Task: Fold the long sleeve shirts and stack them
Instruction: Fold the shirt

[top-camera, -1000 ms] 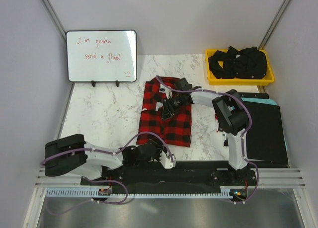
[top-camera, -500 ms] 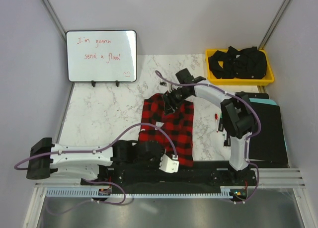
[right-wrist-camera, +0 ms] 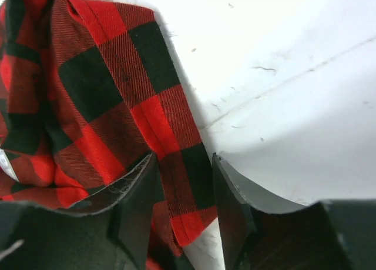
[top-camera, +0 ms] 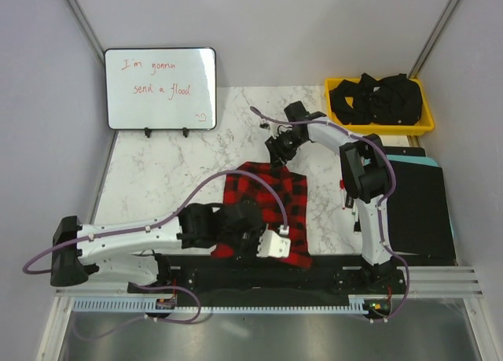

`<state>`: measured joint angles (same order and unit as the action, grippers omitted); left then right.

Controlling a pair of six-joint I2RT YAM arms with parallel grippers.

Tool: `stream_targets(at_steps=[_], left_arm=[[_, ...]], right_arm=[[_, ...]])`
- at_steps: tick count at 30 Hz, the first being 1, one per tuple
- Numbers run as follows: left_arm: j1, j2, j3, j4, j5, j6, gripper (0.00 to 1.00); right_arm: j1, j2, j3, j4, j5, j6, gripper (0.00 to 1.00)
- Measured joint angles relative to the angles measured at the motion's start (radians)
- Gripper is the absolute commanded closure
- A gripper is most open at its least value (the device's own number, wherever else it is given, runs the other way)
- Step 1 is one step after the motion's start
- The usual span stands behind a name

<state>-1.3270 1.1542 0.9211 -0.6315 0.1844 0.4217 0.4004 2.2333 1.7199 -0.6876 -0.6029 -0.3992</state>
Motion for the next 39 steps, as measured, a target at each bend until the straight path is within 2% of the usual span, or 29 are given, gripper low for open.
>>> stream_targets(at_steps=[5, 11, 18, 28, 35, 37, 39], left_arm=[[0.203, 0.114, 0.139, -0.028, 0.111, 0.048, 0.98], [0.38, 0.266, 0.264, -0.035, 0.206, 0.19, 0.98], [0.521, 0.42, 0.306, -0.022, 0.279, 0.356, 0.98], [0.627, 0.551, 0.325, 0.086, 0.296, 0.469, 0.98], [0.652, 0.571, 0.273, 0.254, 0.267, 0.515, 0.98], [0.652, 0.571, 0.239, 0.311, 0.256, 0.525, 0.98], [0.651, 0.571, 0.214, 0.357, 0.241, 0.527, 0.98]], right_arm=[[0.024, -0.002, -0.03, -0.004, -0.047, -0.026, 0.71], [0.038, -0.017, -0.09, -0.004, -0.131, -0.051, 0.77], [0.048, -0.03, -0.13, -0.024, -0.187, -0.077, 0.78], [0.061, -0.03, -0.131, -0.064, -0.205, -0.122, 0.8], [0.06, -0.029, -0.117, -0.098, -0.212, -0.158, 0.81], [0.06, -0.029, -0.11, -0.105, -0.211, -0.167, 0.78], [0.06, -0.026, -0.102, -0.114, -0.211, -0.175, 0.69]])
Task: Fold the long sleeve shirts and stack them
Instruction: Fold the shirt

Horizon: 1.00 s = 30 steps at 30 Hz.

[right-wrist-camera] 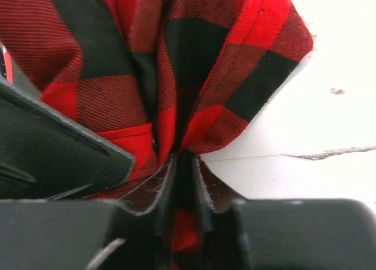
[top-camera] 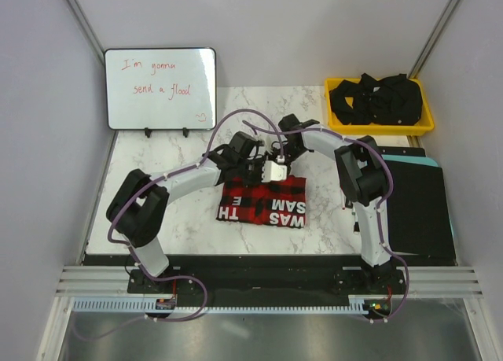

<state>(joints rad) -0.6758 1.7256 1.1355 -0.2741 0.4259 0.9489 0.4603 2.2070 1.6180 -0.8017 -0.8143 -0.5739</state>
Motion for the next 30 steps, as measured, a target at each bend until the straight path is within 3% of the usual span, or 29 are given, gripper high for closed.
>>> stream_targets(at_steps=[3, 11, 20, 30], left_arm=[[0.0, 0.0, -0.03, 0.057, -0.007, 0.003, 0.98], [-0.012, -0.035, -0.127, 0.104, -0.008, 0.015, 0.98], [-0.077, -0.132, -0.182, -0.002, -0.004, -0.05, 0.98], [-0.051, -0.129, -0.031, -0.104, -0.005, -0.087, 0.98]], right_arm=[[-0.006, 0.007, 0.026, -0.017, 0.005, -0.008, 0.6], [-0.063, 0.018, 0.172, -0.069, 0.002, 0.01, 0.54], [-0.043, 0.033, 0.171, -0.096, -0.031, 0.002, 0.65], [0.015, 0.099, 0.122, -0.117, -0.054, -0.008, 0.8]])
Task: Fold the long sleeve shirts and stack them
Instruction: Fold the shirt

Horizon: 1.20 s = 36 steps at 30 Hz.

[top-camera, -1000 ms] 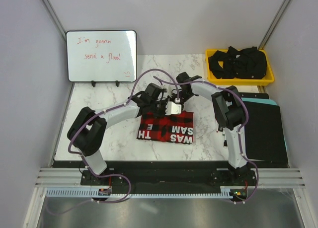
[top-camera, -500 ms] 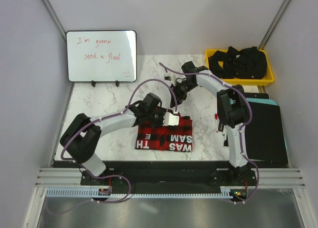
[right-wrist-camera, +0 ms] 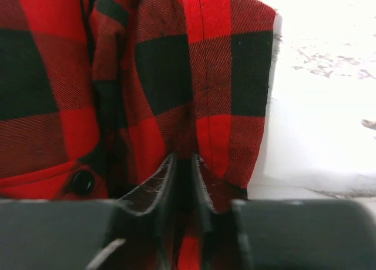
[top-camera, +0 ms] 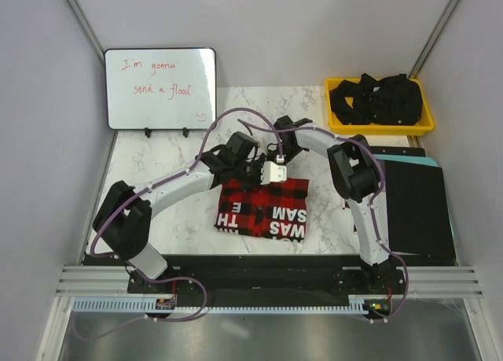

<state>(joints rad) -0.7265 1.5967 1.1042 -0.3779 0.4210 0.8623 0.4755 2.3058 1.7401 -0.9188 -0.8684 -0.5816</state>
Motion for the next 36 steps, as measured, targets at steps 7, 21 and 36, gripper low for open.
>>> stream_targets(at_steps=[7, 21, 36], left_arm=[[0.053, 0.074, 0.057, 0.052, -0.001, 0.015, 0.94], [0.098, 0.113, 0.093, 0.016, -0.02, 0.055, 0.54], [0.433, 0.169, 0.277, -0.308, 0.184, -0.092, 0.27]], right_arm=[[-0.019, 0.0, 0.0, -0.005, -0.008, -0.018, 0.8], [-0.048, 0.022, 0.153, -0.061, 0.04, -0.039, 0.58], [-0.065, 0.035, 0.221, -0.058, 0.053, -0.031, 0.72]])
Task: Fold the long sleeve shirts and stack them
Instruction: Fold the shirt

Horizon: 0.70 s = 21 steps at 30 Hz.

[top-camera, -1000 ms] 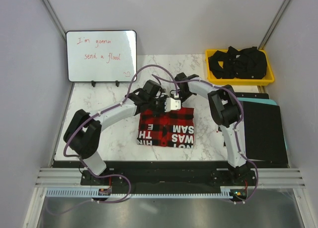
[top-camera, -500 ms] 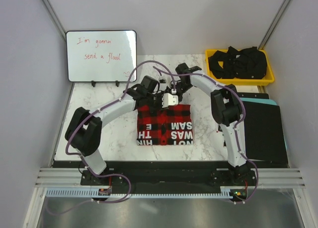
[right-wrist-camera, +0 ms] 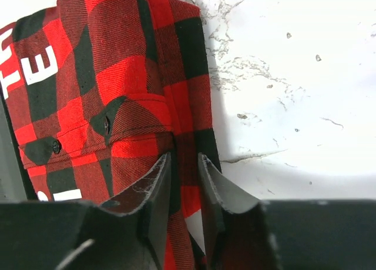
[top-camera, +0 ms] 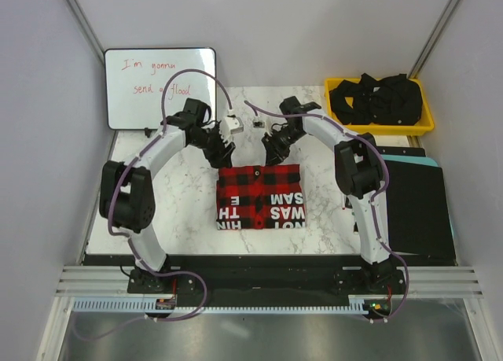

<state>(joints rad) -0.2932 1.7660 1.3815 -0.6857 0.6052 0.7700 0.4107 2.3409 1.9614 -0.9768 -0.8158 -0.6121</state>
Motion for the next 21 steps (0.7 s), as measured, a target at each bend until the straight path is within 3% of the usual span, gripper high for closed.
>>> stream_targets(at_steps=[8, 14, 17, 20, 21], left_arm=[[0.035, 0.168, 0.095, -0.065, 0.149, -0.074, 0.22], [0.016, 0.262, 0.165, -0.085, 0.207, -0.076, 0.25], [-0.006, 0.303, 0.183, -0.091, 0.211, -0.075, 0.37], [-0.025, 0.32, 0.186, -0.112, 0.217, -0.074, 0.59], [-0.029, 0.322, 0.188, -0.126, 0.218, -0.072, 0.73]], right_arm=[[-0.009, 0.0, -0.016, -0.003, -0.048, 0.005, 0.73], [-0.009, 0.0, -0.024, -0.005, -0.074, 0.001, 0.73], [-0.009, 0.0, -0.024, -0.005, -0.077, -0.004, 0.73], [-0.009, 0.002, -0.024, -0.005, -0.078, -0.005, 0.75], [-0.008, 0.003, -0.024, -0.005, -0.078, -0.005, 0.76]])
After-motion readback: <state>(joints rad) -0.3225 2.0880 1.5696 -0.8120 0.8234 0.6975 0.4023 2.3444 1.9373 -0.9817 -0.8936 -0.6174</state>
